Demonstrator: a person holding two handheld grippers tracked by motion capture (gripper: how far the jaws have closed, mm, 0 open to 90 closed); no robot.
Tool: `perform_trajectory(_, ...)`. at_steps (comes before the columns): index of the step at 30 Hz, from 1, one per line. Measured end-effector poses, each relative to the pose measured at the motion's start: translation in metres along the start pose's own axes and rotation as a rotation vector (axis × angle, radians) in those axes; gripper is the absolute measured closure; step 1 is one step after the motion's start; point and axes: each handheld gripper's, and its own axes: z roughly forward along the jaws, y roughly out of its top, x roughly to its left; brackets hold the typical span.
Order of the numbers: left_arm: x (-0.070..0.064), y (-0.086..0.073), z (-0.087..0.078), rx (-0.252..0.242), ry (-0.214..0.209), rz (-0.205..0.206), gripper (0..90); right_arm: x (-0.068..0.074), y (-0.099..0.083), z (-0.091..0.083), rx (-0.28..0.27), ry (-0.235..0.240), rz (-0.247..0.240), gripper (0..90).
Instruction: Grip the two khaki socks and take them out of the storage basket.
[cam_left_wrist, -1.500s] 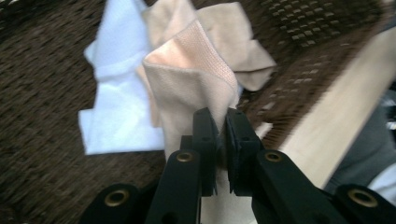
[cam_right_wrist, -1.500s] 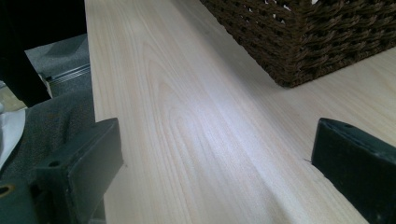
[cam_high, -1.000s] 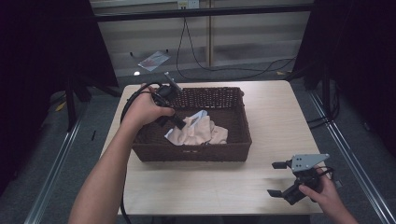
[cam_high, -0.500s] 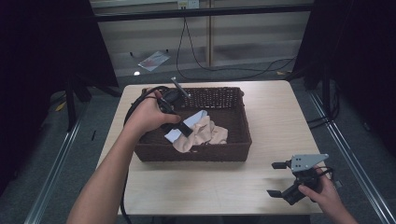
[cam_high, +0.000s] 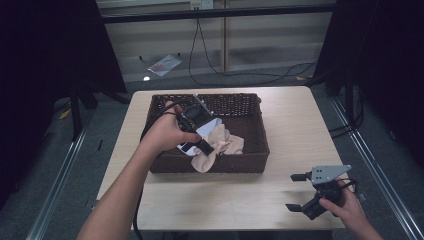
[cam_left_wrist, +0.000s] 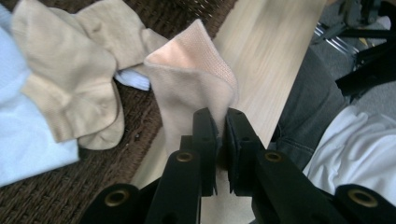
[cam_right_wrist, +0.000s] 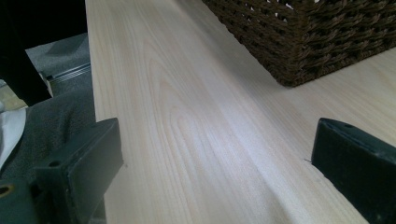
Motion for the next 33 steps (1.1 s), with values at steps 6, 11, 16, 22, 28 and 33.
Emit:
perform_trajectory(6, -0.005, 0.000, 0.007, 0.023, -0.015, 0.023, 84.0, 0.000, 0.000, 0.000, -0.001, 0.000, -0.001, 1.3)
perform_trajectory(11, -0.011, 0.000, 0.014, 0.023, -0.034, 0.043, 84.0, 0.000, 0.000, 0.000, 0.001, 0.002, -0.001, 1.3)
perform_trajectory(16, -0.014, 0.000, 0.022, 0.013, -0.039, 0.053, 84.0, 0.000, 0.000, 0.000, -0.001, 0.001, 0.000, 1.3)
perform_trajectory(22, -0.016, -0.001, 0.033, 0.031, -0.055, 0.077, 83.9, 0.000, 0.000, -0.001, -0.002, 0.005, 0.000, 1.3)
perform_trajectory(28, -0.016, -0.003, 0.044, 0.036, -0.051, 0.079, 83.7, 0.000, 0.000, -0.001, -0.002, 0.004, 0.000, 1.3)
perform_trajectory(33, -0.015, -0.004, 0.051, 0.035, -0.050, 0.085, 83.5, 0.000, 0.000, 0.000, -0.003, 0.008, 0.000, 1.3)
